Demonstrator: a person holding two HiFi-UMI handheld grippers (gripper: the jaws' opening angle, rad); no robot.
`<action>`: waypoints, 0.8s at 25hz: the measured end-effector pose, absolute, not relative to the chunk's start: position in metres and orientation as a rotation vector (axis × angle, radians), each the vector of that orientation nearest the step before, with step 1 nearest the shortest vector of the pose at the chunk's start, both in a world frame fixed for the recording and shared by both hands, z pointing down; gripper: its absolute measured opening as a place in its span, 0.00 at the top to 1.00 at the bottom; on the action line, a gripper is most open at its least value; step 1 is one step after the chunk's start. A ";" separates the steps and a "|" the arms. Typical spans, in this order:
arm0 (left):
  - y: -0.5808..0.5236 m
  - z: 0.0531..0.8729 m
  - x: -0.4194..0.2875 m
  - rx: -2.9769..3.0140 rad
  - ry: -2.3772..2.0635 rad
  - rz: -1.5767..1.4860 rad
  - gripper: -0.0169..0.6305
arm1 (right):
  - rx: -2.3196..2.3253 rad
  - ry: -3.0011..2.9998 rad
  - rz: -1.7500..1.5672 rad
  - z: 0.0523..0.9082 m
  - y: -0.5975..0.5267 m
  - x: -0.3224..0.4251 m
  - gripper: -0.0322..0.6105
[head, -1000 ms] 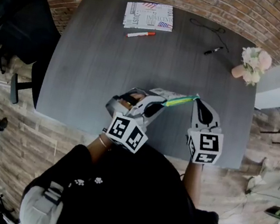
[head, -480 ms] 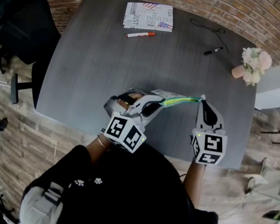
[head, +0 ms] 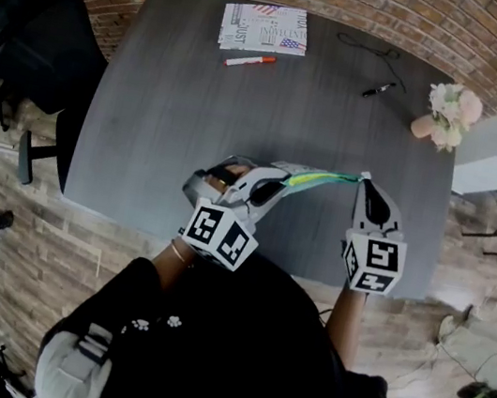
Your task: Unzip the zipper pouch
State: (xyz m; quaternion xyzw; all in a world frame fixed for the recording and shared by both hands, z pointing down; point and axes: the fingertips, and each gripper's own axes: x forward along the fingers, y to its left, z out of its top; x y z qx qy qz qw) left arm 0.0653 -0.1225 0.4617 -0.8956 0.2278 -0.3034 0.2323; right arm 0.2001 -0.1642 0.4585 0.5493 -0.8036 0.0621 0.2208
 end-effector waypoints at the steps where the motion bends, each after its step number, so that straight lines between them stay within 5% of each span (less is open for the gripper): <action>1: -0.123 0.462 0.065 -2.461 0.626 -0.834 0.96 | 1.519 -2.221 0.170 0.458 -0.164 0.200 0.95; 20: -0.124 0.453 0.062 -2.517 0.667 -0.793 0.96 | 1.541 -2.270 0.141 0.454 -0.162 0.199 0.94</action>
